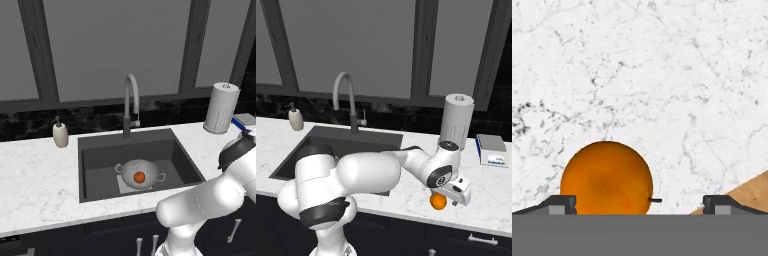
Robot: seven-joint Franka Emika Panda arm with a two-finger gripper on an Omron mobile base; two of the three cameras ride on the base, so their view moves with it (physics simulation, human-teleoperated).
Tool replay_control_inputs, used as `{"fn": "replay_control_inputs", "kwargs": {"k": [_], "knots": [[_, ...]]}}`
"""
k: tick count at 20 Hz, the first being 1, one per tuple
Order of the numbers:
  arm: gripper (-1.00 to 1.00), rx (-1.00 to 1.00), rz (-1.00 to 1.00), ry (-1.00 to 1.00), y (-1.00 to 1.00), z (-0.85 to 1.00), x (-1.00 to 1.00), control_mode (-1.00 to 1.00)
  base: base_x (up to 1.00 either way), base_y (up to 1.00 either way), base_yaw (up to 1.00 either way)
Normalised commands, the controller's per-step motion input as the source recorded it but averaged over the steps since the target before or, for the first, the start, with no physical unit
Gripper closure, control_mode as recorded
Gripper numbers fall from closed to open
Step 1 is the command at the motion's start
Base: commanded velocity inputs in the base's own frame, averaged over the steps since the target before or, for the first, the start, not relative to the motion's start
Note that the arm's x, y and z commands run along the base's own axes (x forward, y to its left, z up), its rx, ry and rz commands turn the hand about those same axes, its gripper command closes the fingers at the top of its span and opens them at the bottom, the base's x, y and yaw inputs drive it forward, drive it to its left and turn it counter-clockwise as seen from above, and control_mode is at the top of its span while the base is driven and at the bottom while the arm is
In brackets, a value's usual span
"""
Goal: Put the colander in the sink, put the orange, orange in the colander, and turn on the sink faucet and pour water over the colander.
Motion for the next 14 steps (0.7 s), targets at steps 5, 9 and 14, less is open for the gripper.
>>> {"fn": "replay_control_inputs", "kwargs": {"k": [5,9,14], "knots": [[-1.00,0.08,0.00,-0.02,0.13,-0.06,0.00,-1.00,0.00,0.00,0.00],[-1.00,0.03,-0.02,0.00,0.39,0.00,0.00,-1.00,0.00,0.00,0.00],[-1.00,0.00,-0.05,0.00,0.50,0.00,0.00,-1.00,0.00,0.00,0.00]]}}
